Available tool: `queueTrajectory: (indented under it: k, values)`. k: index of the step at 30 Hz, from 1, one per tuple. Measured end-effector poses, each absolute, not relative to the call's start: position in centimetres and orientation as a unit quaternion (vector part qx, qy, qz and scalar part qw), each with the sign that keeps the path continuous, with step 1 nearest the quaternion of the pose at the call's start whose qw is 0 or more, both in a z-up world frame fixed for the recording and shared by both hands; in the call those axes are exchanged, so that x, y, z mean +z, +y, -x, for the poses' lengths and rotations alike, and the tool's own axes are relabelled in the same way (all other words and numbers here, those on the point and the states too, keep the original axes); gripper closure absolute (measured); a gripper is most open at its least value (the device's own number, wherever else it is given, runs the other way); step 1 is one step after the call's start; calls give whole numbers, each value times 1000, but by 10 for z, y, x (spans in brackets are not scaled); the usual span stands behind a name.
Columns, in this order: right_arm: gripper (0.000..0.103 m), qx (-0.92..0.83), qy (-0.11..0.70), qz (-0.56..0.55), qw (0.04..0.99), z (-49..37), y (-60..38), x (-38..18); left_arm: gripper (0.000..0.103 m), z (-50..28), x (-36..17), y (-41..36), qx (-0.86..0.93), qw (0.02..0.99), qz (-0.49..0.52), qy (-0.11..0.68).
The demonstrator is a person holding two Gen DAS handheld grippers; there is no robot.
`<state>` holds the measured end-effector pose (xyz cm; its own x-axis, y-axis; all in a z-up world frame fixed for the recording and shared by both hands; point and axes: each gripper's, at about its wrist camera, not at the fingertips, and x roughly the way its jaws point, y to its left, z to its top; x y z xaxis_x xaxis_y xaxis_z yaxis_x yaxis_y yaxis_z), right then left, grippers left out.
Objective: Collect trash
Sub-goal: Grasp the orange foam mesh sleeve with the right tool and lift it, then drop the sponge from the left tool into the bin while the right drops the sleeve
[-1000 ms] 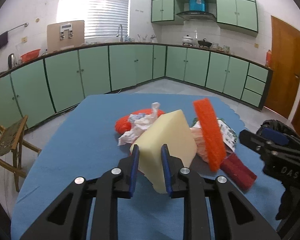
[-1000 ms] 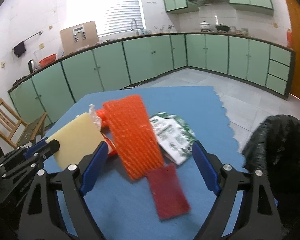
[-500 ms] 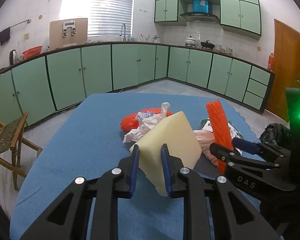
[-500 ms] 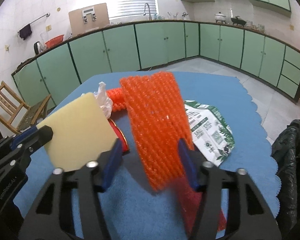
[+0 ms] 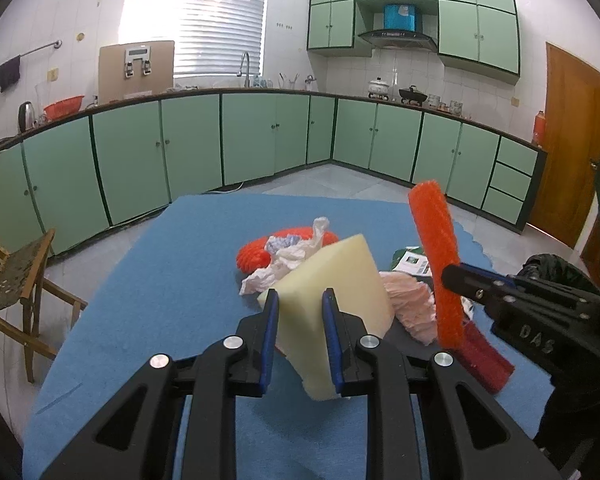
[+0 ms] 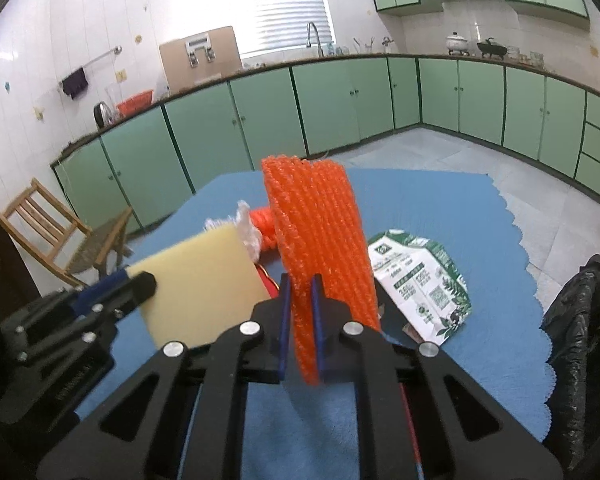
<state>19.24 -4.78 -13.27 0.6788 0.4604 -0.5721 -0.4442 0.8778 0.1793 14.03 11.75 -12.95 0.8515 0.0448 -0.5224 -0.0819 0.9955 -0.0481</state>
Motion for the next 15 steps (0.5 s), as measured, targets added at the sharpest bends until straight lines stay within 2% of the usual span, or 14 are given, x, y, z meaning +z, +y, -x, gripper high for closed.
queueTrajectory:
  k: [15]
  values:
    - [94, 252, 252, -35, 934, -157, -76, -69, 84, -115, -84, 98, 11, 975, 32, 221]
